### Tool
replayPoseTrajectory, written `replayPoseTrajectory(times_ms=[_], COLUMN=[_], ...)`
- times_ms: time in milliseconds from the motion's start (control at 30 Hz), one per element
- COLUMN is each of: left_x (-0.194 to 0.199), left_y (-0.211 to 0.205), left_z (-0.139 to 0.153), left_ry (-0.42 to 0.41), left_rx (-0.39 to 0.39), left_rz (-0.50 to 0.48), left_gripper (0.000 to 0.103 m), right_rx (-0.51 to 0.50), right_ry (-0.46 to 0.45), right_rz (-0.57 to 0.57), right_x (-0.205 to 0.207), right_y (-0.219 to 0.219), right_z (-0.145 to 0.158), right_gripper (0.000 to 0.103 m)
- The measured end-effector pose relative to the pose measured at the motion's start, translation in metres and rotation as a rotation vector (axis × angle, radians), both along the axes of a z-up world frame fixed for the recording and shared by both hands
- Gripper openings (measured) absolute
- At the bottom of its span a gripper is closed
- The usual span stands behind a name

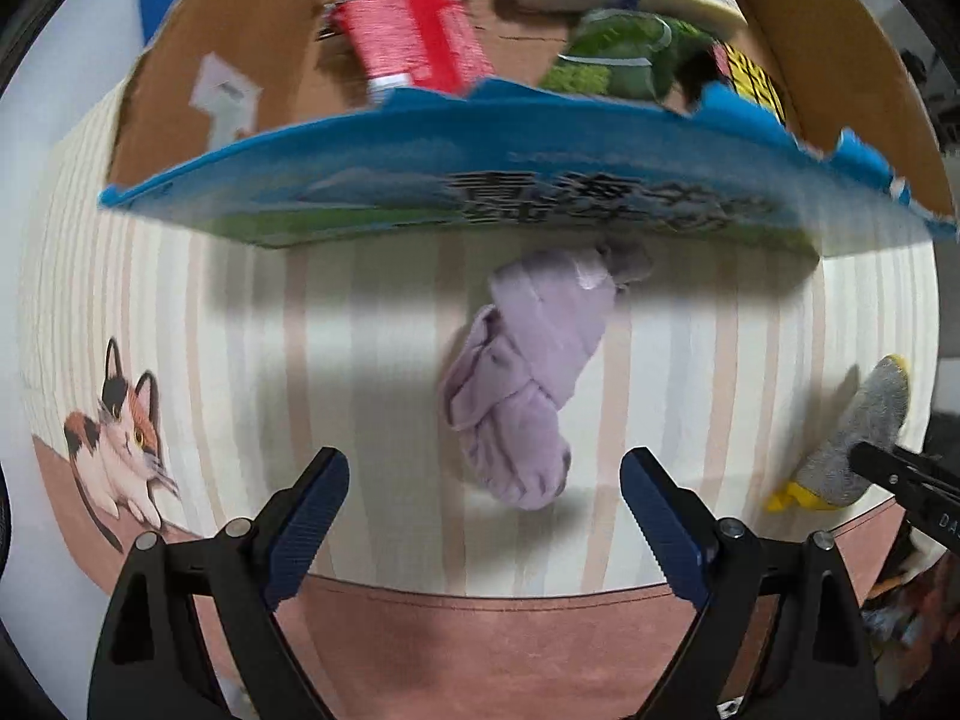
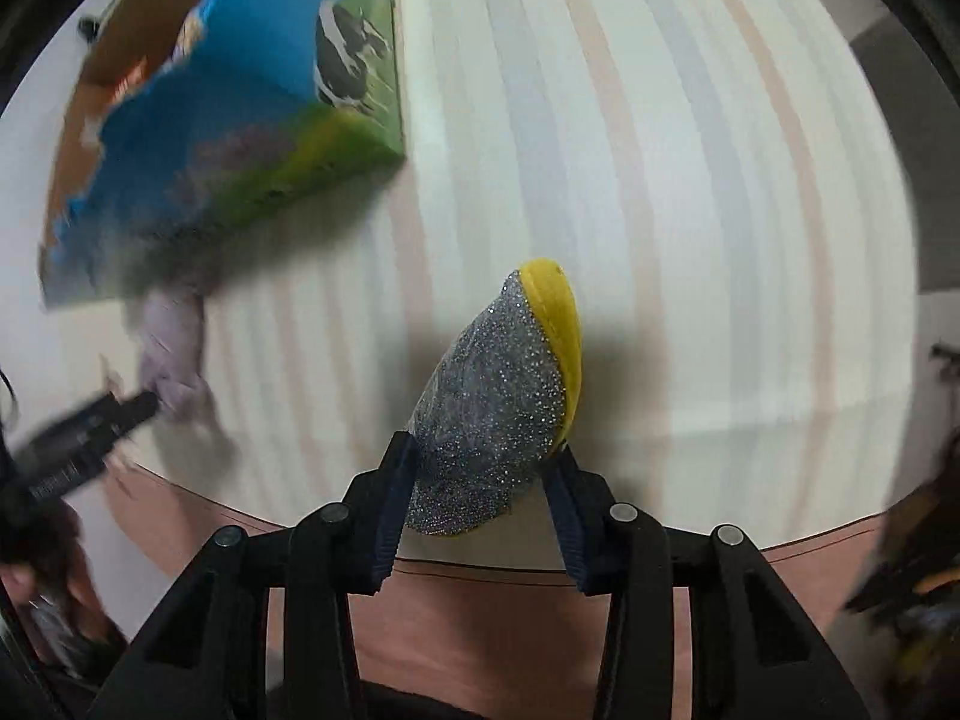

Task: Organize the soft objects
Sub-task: 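Grasp the lilac sock with the left tool while the right grasps the scrub sponge, then carry sock and sponge into the box and release them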

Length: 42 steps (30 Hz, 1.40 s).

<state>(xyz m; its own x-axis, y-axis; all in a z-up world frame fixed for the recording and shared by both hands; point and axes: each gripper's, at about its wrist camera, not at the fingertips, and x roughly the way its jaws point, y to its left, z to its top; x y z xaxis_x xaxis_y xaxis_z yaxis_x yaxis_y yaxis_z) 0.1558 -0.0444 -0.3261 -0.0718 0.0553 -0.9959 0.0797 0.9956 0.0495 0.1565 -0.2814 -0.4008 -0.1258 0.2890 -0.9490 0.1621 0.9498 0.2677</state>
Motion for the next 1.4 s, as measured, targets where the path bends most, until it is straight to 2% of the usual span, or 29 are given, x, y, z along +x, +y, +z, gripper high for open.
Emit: replayPoseTrajectory(times_ms=[100,167,200,233,300,367,467,533,567,600,667,800,900,933,967,1000,1033,1133,1333,1400], left_x=[0.004,0.009,0.01,0.012,0.015,0.015,0.011,0.005,0.0,-0.005,-0.019,-0.049,-0.056,-0.055,-0.055,-0.051,-0.033,-0.023,-0.013,-0.018], left_y=[-0.014,-0.023,-0.027,-0.032,-0.037,-0.041,-0.041,-0.038,-0.033,-0.029,-0.018,-0.004,-0.001,0.001,0.0,0.0,0.011,0.008,-0.006,-0.013], left_z=[-0.012,-0.02,-0.025,-0.03,-0.039,-0.046,-0.046,-0.046,-0.047,-0.048,-0.049,-0.056,-0.056,-0.056,-0.057,-0.058,-0.059,-0.058,-0.056,-0.051], left_ry=[0.011,0.019,0.021,0.025,0.025,0.013,0.005,0.024,0.037,0.052,0.087,0.156,0.147,0.153,0.166,0.178,0.184,0.179,0.161,0.155], left_rx=[0.025,0.037,0.044,0.048,0.063,0.059,0.032,0.021,0.008,-0.009,-0.042,-0.096,-0.102,-0.108,-0.118,-0.128,-0.134,-0.132,-0.093,-0.067], left_rz=[-0.043,-0.063,-0.074,-0.085,-0.093,-0.101,-0.085,-0.061,-0.041,-0.018,0.03,0.089,0.094,0.097,0.1,0.099,0.097,0.085,0.061,0.051], left_gripper=[0.093,0.093,0.093,0.093,0.09,0.068,0.046,0.037,0.036,0.036,0.036,0.036,0.037,0.04,0.045,0.048,0.051,0.056,0.055,0.048], right_rx=[-0.024,-0.028,-0.033,-0.046,-0.078,-0.056,-0.04,-0.058,-0.058,-0.049,-0.042,-0.034,-0.043,-0.05,-0.047,-0.04,-0.033,-0.034,-0.027,-0.033], right_ry=[0.016,0.006,-0.007,-0.02,-0.039,-0.031,-0.027,-0.032,-0.034,-0.033,-0.023,-0.009,-0.007,-0.009,-0.011,-0.016,-0.025,-0.04,-0.038,-0.038], right_rz=[0.001,-0.024,-0.036,-0.047,-0.08,-0.126,-0.166,-0.176,-0.177,-0.171,-0.123,0.047,0.094,0.087,0.066,0.042,0.012,-0.04,-0.043,-0.03], right_x=[0.001,0.001,0.003,0.004,0.007,0.005,0.005,0.007,0.009,0.01,0.013,0.015,0.016,0.017,0.016,0.016,0.015,0.014,0.003,-0.005], right_y=[0.002,0.005,0.002,0.0,-0.008,-0.01,-0.011,-0.011,-0.011,-0.009,-0.003,0.022,0.031,0.03,0.028,0.029,0.025,0.013,0.016,0.022], right_z=[-0.005,-0.004,-0.002,-0.001,-0.001,-0.005,-0.012,-0.015,-0.017,-0.019,-0.021,-0.022,-0.022,-0.021,-0.02,-0.018,-0.015,-0.007,-0.008,-0.004], right_gripper=[0.05,0.059,0.068,0.071,0.071,0.071,0.071,0.069,0.065,0.05,0.05,0.05,0.051,0.053,0.056,0.066,0.07,0.07,0.07,0.07])
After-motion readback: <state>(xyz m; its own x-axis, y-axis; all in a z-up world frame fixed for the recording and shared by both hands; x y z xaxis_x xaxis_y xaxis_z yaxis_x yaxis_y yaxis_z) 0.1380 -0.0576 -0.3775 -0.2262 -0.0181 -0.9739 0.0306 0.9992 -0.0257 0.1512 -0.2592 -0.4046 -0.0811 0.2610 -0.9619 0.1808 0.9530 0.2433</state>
